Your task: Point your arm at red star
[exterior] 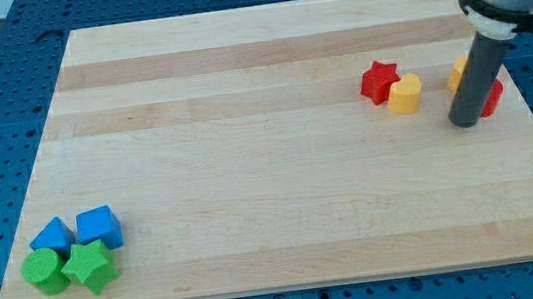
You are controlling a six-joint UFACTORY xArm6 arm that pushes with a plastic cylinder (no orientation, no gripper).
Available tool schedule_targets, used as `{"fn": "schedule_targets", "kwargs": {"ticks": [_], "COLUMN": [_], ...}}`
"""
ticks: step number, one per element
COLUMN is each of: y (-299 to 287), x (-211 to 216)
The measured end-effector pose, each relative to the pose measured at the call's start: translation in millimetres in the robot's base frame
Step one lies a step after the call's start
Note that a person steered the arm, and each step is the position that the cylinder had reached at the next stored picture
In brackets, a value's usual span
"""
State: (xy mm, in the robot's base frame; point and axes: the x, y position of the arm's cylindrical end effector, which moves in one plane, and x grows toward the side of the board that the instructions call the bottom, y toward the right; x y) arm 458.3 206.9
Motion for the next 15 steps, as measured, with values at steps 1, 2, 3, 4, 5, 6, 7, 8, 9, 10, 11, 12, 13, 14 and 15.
{"fn": "schedule_targets", "kwargs": {"ticks": [1, 2, 3, 4, 5, 6, 7, 8, 9, 10, 11, 12, 13, 14, 15], "y": [-13.3, -15.8, -25.0, -27.5, -27.7, -37.8, -55.4, -59.0, -63.7, -82.1, -91.2, -97.2, -103.9, -103.9, -118.7], "x": [0.0, 0.0, 0.0, 0.0, 0.0, 2.3, 7.7, 7.7, 7.7, 7.7, 7.7, 7.7, 7.7, 7.7, 7.7]}}
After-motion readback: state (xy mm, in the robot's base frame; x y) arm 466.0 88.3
